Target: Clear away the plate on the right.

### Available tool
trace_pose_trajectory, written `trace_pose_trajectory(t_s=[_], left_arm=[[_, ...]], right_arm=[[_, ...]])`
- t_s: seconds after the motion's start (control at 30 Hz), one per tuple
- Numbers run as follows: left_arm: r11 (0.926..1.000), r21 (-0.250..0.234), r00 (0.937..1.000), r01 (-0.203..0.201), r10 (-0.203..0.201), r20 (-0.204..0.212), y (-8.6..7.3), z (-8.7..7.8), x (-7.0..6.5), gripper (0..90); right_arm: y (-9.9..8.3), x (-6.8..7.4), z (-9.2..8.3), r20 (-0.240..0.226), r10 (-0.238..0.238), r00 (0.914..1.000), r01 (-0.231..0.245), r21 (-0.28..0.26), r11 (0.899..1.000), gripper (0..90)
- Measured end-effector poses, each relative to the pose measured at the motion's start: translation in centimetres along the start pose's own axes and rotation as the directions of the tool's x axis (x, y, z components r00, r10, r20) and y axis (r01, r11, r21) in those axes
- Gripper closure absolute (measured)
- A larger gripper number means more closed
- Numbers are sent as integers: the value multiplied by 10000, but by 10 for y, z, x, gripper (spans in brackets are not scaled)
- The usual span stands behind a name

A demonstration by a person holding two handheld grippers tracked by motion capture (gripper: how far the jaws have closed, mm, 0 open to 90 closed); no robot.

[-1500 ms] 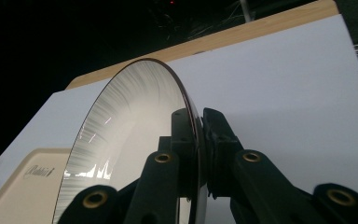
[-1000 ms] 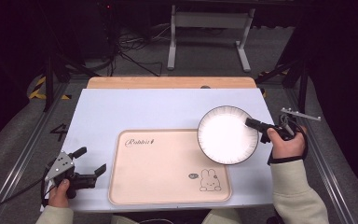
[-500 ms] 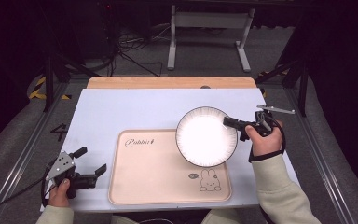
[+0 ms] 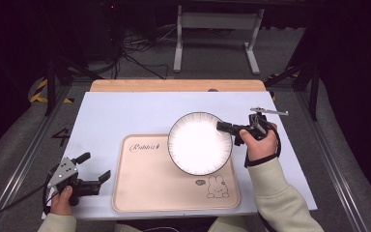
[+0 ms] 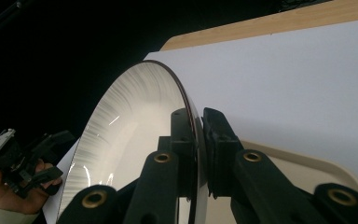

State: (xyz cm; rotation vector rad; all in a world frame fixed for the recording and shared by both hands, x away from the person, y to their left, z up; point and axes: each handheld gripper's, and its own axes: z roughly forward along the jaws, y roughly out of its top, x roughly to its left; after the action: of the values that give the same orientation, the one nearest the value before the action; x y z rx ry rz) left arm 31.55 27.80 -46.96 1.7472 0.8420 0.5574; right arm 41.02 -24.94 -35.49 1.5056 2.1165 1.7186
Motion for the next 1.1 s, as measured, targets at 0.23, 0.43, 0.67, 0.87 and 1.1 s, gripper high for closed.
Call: trace_pose_trajectory(t_s=[0.23, 0.43, 0.67, 0.87, 1.1], left_arm=[[10000, -57, 10000, 4, -5, -47, 0, 0, 0, 3], [10000, -62, 10000, -26, 26, -64, 0, 0, -1, 3], [10000, -59, 10000, -23, 23, -54, 0, 0, -1, 3], [10000, -56, 10000, -37, 36, -72, 0, 0, -1, 3], [10000, -62, 10000, -29, 28, -66, 0, 0, -1, 3]], right_arm=[[-3, 3, 14, -225, 88, 9997, -84, 164, 9998, 840], [-8, -1, 28, -420, 338, 9985, -326, 290, 9990, 840], [-15, -8, 41, -609, 856, 9945, -822, 560, 9950, 839], [-22, -9, 52, -631, 976, 9932, -911, 982, 9910, 839], [-33, -10, 68, -542, 1044, 9931, -946, 1590, 9827, 836]])
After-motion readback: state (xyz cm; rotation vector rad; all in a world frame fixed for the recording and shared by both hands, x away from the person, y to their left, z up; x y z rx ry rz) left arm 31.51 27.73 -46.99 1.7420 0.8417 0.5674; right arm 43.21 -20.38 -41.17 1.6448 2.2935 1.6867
